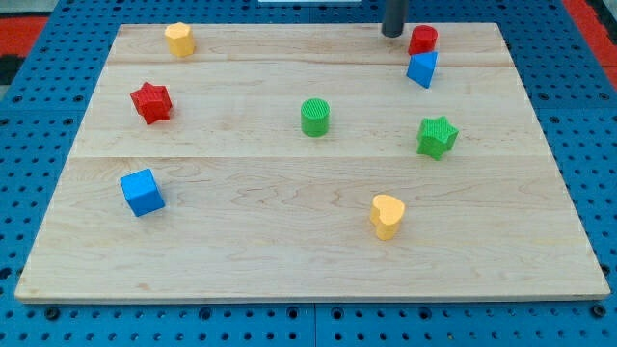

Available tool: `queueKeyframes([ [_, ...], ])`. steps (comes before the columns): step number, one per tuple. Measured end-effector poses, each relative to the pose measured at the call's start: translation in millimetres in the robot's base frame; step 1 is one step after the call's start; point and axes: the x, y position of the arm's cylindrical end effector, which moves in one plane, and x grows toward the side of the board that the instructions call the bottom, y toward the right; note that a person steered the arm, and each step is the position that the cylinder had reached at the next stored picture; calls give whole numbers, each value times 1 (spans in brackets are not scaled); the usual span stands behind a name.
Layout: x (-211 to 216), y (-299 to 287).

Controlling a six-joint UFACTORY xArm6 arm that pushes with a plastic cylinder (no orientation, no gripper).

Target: Push the green star towards the blue triangle

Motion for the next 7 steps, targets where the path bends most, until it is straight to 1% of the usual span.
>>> queueKeyframes([
  [1,32,-20],
  [2,71,-5],
  [3,91,1],
  [4,101,0],
  [6,164,-11],
  [7,184,-12],
])
